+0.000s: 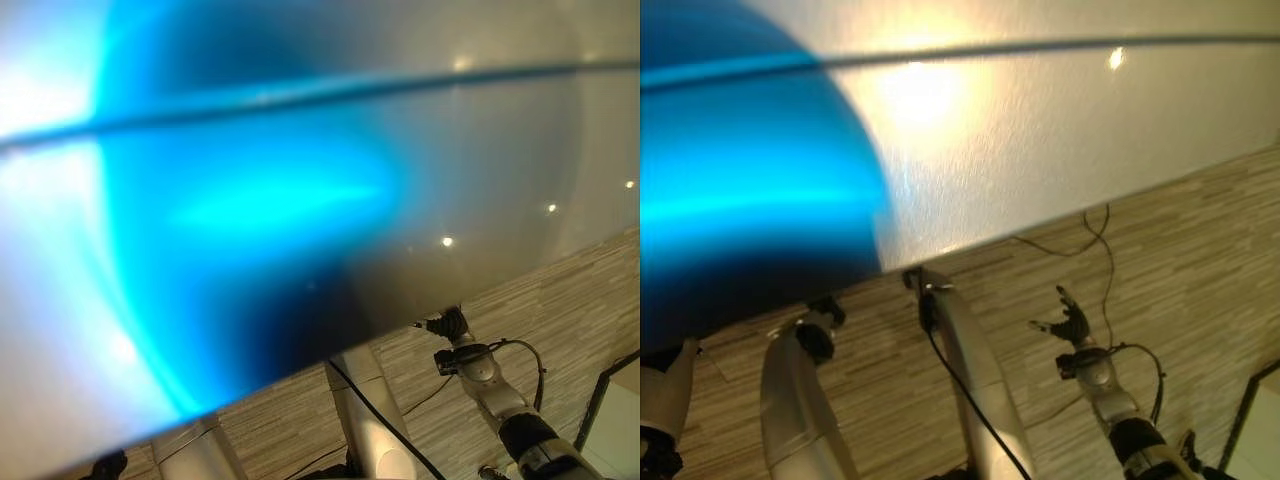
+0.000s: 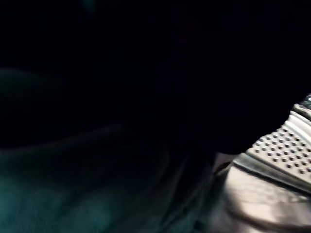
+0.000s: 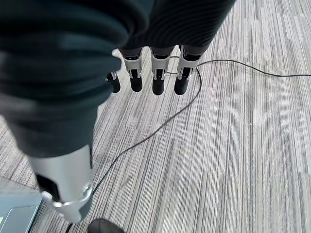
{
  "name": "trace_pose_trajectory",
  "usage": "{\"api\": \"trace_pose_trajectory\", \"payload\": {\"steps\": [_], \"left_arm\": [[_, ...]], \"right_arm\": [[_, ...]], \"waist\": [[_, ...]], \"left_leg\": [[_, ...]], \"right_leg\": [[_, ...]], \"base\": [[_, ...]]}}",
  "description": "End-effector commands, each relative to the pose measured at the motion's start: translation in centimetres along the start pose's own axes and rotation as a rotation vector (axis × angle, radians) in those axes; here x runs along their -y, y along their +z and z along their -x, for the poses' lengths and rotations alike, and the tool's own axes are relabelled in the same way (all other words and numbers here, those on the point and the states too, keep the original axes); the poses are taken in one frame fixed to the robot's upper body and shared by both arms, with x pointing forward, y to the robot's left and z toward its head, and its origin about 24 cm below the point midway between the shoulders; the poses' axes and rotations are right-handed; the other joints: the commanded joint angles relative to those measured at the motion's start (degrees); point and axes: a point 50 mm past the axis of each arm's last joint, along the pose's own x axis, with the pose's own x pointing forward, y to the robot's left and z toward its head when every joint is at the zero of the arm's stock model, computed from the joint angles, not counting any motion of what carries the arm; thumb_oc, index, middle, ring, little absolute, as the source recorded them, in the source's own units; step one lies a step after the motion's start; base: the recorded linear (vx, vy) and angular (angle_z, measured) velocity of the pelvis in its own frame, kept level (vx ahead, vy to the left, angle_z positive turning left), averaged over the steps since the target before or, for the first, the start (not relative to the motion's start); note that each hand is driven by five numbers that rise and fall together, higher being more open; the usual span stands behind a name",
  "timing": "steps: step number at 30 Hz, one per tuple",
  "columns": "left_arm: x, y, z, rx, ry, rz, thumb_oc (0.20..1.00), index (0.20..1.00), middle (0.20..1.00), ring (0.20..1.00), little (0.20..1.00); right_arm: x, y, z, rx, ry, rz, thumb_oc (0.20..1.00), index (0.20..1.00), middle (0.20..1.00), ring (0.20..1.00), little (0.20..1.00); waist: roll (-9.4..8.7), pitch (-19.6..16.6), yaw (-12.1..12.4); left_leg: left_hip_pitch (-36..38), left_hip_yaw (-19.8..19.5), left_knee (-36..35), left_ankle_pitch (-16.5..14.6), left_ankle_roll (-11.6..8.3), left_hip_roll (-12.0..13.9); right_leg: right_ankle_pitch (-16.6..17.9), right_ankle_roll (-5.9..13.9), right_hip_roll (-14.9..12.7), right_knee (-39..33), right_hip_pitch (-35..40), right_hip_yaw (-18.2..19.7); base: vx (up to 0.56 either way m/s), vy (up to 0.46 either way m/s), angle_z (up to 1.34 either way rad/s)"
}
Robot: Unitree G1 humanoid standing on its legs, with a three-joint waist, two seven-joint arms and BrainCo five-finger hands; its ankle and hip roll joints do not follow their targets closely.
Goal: Grab the laundry basket,head to the washer,open it,put in the laundry and shut it.
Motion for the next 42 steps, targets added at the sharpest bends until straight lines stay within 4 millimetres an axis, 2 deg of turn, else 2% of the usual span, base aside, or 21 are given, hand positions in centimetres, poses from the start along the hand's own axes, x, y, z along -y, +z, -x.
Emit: {"api": "trace_pose_trajectory", "payload": {"steps": [1, 2, 5, 6, 7, 11, 14, 15, 19, 21, 22, 25, 27, 29, 31, 34, 35, 38, 39, 40, 42], "left_arm": [[1.5, 1.6, 0.3, 0.119, -0.079, 0.012, 0.504, 0.504, 0.504, 0.504, 0.504], [0.6, 1.1, 0.3, 0.109, -0.061, -0.044, 1.0, 1.0, 1.0, 1.0, 1.0], [-3.0, -0.7, 0.3, 0.023, 0.06, -0.197, 1.0, 1.0, 1.0, 1.0, 1.0], [-3.4, -0.9, 0.2, 0.01, 0.067, -0.218, 1.0, 1.0, 1.0, 1.0, 1.0], [-5.6, -1.8, 0.5, -0.051, 0.12, -0.306, 1.0, 1.0, 1.0, 1.0, 1.0], [-10.5, -3.3, 1.5, -0.196, 0.158, -0.61, 1.0, 1.0, 1.0, 1.0, 1.0], [-11.2, -4.2, 2.3, -0.219, 0.137, -0.672, 1.0, 1.0, 1.0, 1.0, 1.0], [-13.6, -5.8, 4.2, -0.294, 0.139, -0.75, 1.0, 1.0, 1.0, 1.0, 1.0], [-16.4, -8.1, 7.6, -0.378, 0.142, -0.803, 1.0, 1.0, 1.0, 1.0, 1.0], [-18.6, -8.6, 9.3, -0.428, 0.171, -0.839, 1.0, 1.0, 1.0, 1.0, 1.0], [-18.6, -8.6, 9.3, -0.428, 0.171, -0.84, 1.0, 1.0, 1.0, 1.0, 1.0], [-23.0, -10.1, 14.4, -0.588, 0.181, -0.957, 1.0, 1.0, 1.0, 1.0, 1.0], [-24.7, -10.3, 16.7, -0.652, 0.175, -1.024, 1.0, 1.0, 1.0, 1.0, 1.0], [-27.1, -10.9, 20.5, -0.783, 0.14, -1.167, 1.0, 1.0, 1.0, 1.0, 1.0], [-28.7, -10.9, 23.5, -0.862, 0.174, -1.138, 1.0, 1.0, 1.0, 1.0, 1.0], [-31.6, -9.8, 28.7, -1.01, 0.218, -1.164, 1.0, 1.0, 1.0, 1.0, 1.0], [-32.4, -9.3, 30.3, -1.052, 0.241, -1.161, 1.0, 1.0, 1.0, 1.0, 1.0], [-34.0, -7.8, 33.3, -1.142, 0.232, -1.201, 1.0, 1.0, 1.0, 1.0, 1.0], [-34.3, -7.1, 33.7, -1.155, 0.214, -1.211, 1.0, 1.0, 1.0, 1.0, 1.0], [-34.9, -6.1, 35.2, -1.2, 0.201, -1.239, 1.0, 1.0, 1.0, 1.0, 1.0], [-35.2, -5.3, 35.8, -1.216, 0.175, -1.264, 1.0, 1.0, 1.0, 1.0, 1.0]], "right_arm": [[0.5, -3.8, 2.5, -0.125, 0.0, 0.009, 1.0, 1.0, 1.0, 1.0, 1.0], [0.5, -3.5, 2.4, -0.109, 0.003, 0.012, 1.0, 1.0, 1.0, 1.0, 1.0], [0.2, -2.9, 2.1, -0.084, 0.007, 0.009, 1.0, 1.0, 1.0, 1.0, 1.0], [0.2, -2.9, 2.1, -0.082, 0.008, 0.014, 1.0, 1.0, 1.0, 1.0, 1.0], [0.2, -2.7, 2.0, -0.075, 0.009, 0.022, 1.0, 1.0, 1.0, 1.0, 1.0], [0.3, -2.8, 1.9, -0.073, 0.015, 0.032, 1.0, 1.0, 1.0, 1.0, 1.0], [0.4, -3.1, 2.1, -0.079, 0.016, 0.036, 1.0, 1.0, 1.0, 1.0, 1.0], [0.2, -3.4, 2.4, -0.085, 0.022, 0.044, 1.0, 1.0, 1.0, 1.0, 1.0], [-0.3, -4.3, 2.8, -0.119, 0.031, 0.035, 1.0, 1.0, 1.0, 1.0, 1.0], [-0.6, -4.7, 3.0, -0.138, 0.038, 0.04, 1.0, 1.0, 1.0, 1.0, 1.0], [-0.6, -4.7, 3.0, -0.138, 0.039, 0.041, 1.0, 1.0, 1.0, 1.0, 1.0], [-0.7, -5.6, 3.0, -0.187, 0.036, 0.052, 1.0, 1.0, 1.0, 1.0, 1.0], [-0.6, -6.1, 3.4, -0.208, 0.041, 0.052, 1.0, 1.0, 1.0, 1.0, 1.0], [-0.6, -7.6, 4.2, -0.282, 0.047, 0.054, 1.0, 1.0, 1.0, 1.0, 1.0], [-0.4, -8.6, 4.8, -0.327, 0.043, 0.051, 1.0, 1.0, 1.0, 1.0, 1.0], [-0.2, -10.2, 5.9, -0.412, 0.057, 0.066, 1.0, 1.0, 1.0, 1.0, 1.0], [0.0, -11.1, 6.6, -0.462, 0.063, 0.076, 1.0, 1.0, 1.0, 1.0, 1.0], [0.6, -13.0, 8.1, -0.559, 0.082, 0.099, 1.0, 1.0, 1.0, 1.0, 1.0], [1.0, -13.6, 8.8, -0.594, 0.077, 0.1, 1.0, 1.0, 1.0, 1.0, 1.0], [1.5, -15.1, 10.5, -0.685, 0.06, 0.098, 1.0, 1.0, 1.0, 1.0, 1.0], [1.9, -16.1, 11.9, -0.755, 0.044, 0.09, 1.0, 1.0, 1.0, 1.0, 1.0]], "waist": [[3.91, -10.0, -0.3], [4.2, -9.8, 0.1], [4.96, -9.6, 0.7], [5.06, -9.5, 0.8], [5.16, -9.6, 1.0], [5.88, -9.8, 1.2], [5.92, -9.7, 1.3], [5.83, -9.3, 1.8], [5.27, -7.5, 2.8], [4.94, -6.6, 3.5], [4.84, -6.4, 3.5], [5.23, -4.2, 5.2], [5.43, -3.6, 5.9], [5.85, -3.1, 6.8], [6.4, -2.8, 7.7], [6.95, -3.7, 9.6], [6.45, -3.8, 10.6], [5.98, -5.0, 13.3], [6.4, -6.1, 13.5], [8.3, -8.7, 13.8], [9.34, -11.4, 14.3]], "left_leg": [[1.2, -3.2, 3.5, -4.1, 0.68, 0.0], [1.2, -3.2, 3.5, -4.1, 0.76, -0.2], [1.4, -3.0, 3.3, -3.7, 0.87, -0.7], [1.5, -2.9, 3.1, -3.6, 0.89, -0.8], [1.6, -2.8, 2.9, -3.5, 0.94, -0.9], [2.9, -2.1, 0.3, -2.2, 1.08, -1.4], [4.3, -1.9, -1.8, -1.3, 1.14, -2.0], [6.5, -1.3, -4.8, 0.0, 1.02, -2.5], [11.8, -0.8, -11.5, 2.7, 1.11, -3.6], [15.5, -0.3, -15.5, 4.4, 1.06, -4.8], [16.0, -0.3, -15.9, 4.5, 1.06, -4.9], [25.2, 0.5, -25.5, 8.8, 0.53, -8.1], [29.5, 0.4, -29.1, 10.4, 0.35, -9.4], [36.1, 0.7, -34.0, 12.5, -0.13, -10.6], [40.3, 0.4, -36.1, 13.2, 0.09, -11.2], [46.9, -0.3, -38.3, 13.7, 0.29, -11.6], [47.9, -1.5, -38.1, 14.9, 0.77, -11.9], [51.4, -10.2, -37.9, 15.1, -0.38, -12.8], [52.8, -11.2, -39.5, 15.9, -1.01, -12.2], [56.4, -9.8, -44.8, 17.8, -1.2, -11.4], [59.0, -11.2, -48.5, 19.4, -1.27, -11.9]], "right_leg": [[-1.1, 7.88, -4.4, 1.5, 5.3, -0.9], [-1.1, 7.76, -4.5, 1.5, 5.3, -0.8], [-1.4, 7.58, -5.1, 1.8, 5.2, -0.8], [-1.4, 7.51, -5.1, 1.8, 5.3, -0.8], [-1.4, 7.4, -5.3, 1.6, 5.4, -0.8], [-0.5, 7.42, -5.7, -0.3, 6.3, -0.6], [0.5, 7.64, -5.8, -1.8, 7.4, -0.4], [1.5, 7.77, -5.9, -4.4, 9.5, -0.4], [3.9, 8.18, -6.2, -9.6, 14.2, 0.1], [5.1, 8.27, -6.4, -13.0, 17.7, 0.1], [5.3, 8.28, -6.4, -13.3, 18.1, 0.1], [7.5, 8.55, -6.9, -19.1, 25.7, 0.0], [7.9, 8.74, -6.9, -20.9, 29.4, -0.2], [8.5, 8.89, -6.8, -23.6, 35.1, -0.5], [8.3, 8.66, -6.6, -24.5, 38.6, -0.4], [8.6, 8.69, -6.0, -26.9, 45.3, 0.1], [9.6, 7.86, -5.6, -27.8, 46.8, 0.4], [8.7, 7.53, -5.3, -29.4, 53.0, 1.4], [8.1, 7.68, -5.7, -29.7, 54.4, 0.3], [7.2, 7.87, -5.7, -30.5, 57.0, -1.9], [7.0, 8.22, -6.4, -31.7, 59.3, -3.9]], "base": [[0.0, 0.0, 0.0], [0.01, 0.025, -0.04], [0.0, 0.034, -0.04], [-0.01, 0.042, 0.0], [-0.02, 0.037, 0.02], [-0.03, 0.035, 0.04], [-0.05, 0.021, 0.05], [-0.09, 0.026, 0.02], [-0.09, 0.016, 0.0], [-0.06, -0.018, 0.08], [-0.07, -0.022, 0.07], [-0.06, -0.011, 0.12], [-0.01, -0.009, 0.12], [0.02, 0.003, 0.06], [0.05, 0.023, 0.03], [0.05, 0.034, -0.04], [0.0, 0.004, -0.18], [0.04, -0.011, -0.43], [0.09, 0.031, 0.07], [0.13, 0.052, 0.5], [0.12, 0.072, 0.85]]}}
